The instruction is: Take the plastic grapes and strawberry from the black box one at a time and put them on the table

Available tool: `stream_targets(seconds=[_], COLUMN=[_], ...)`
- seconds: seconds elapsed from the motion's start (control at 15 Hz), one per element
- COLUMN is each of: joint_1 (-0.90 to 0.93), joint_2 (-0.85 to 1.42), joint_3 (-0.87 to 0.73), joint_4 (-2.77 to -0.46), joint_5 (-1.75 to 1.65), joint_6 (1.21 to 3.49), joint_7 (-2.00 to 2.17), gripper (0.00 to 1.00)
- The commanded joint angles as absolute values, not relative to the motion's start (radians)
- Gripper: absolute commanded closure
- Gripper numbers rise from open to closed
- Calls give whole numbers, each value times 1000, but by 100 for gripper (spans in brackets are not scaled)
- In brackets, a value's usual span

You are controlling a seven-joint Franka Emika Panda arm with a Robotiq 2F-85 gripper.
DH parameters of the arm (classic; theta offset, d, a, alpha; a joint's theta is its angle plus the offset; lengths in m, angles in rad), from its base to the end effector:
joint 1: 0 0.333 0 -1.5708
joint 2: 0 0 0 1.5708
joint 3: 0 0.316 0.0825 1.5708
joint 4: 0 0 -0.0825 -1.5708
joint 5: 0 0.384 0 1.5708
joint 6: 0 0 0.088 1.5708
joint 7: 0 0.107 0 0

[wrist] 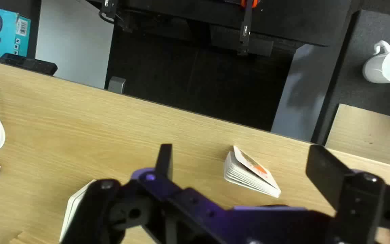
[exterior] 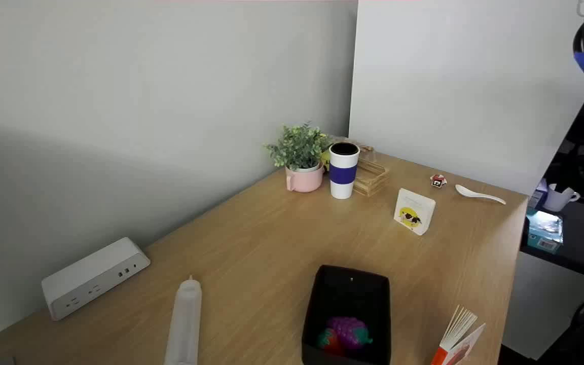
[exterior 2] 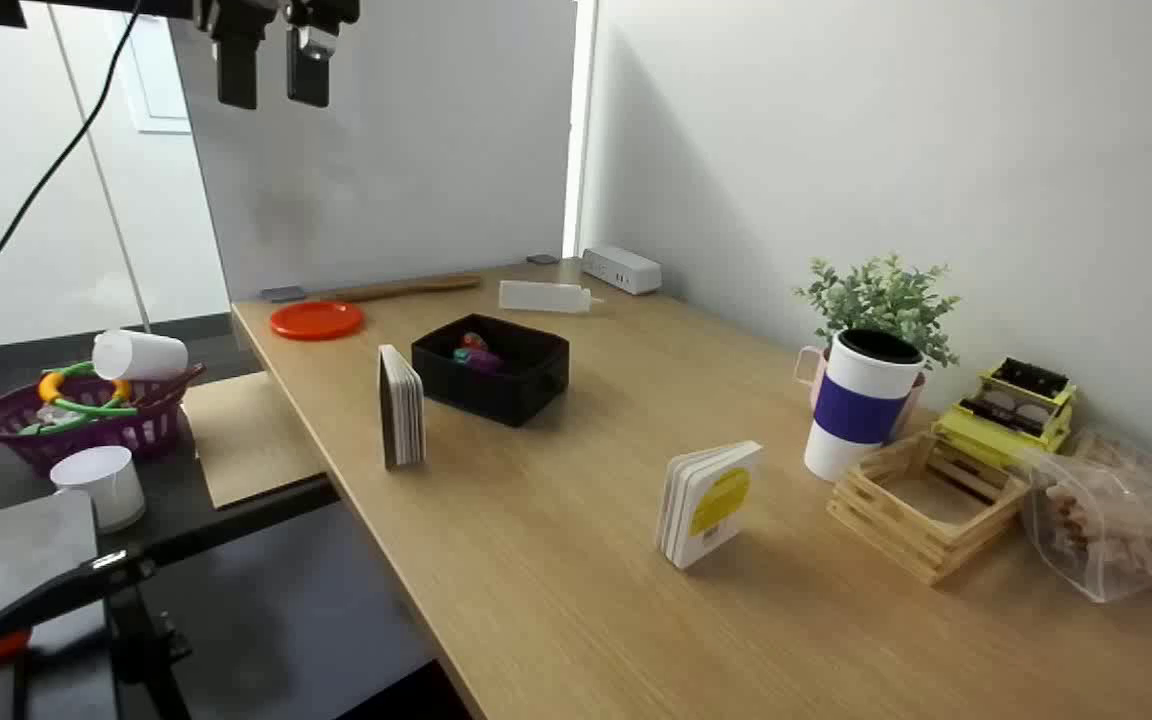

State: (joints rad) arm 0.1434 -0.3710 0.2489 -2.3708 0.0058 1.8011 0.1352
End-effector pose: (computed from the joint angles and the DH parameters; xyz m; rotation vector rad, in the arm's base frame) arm 0.3795 0.1612 0.4456 2.9760 0.3430 -0.2723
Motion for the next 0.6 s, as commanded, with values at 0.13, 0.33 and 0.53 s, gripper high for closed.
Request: stream_targets(seconds=[0.13,0.33,0.53], joint_1=[158,158,153], joint_2=[-369,-369,-315], joint_3=[236,236,235], joint_4=[-2369,-2369,-2338], joint_5=[1,1,-24], joint_6=[1800,1800,1846], joint_7=[140,140,113], gripper=[0,0,0])
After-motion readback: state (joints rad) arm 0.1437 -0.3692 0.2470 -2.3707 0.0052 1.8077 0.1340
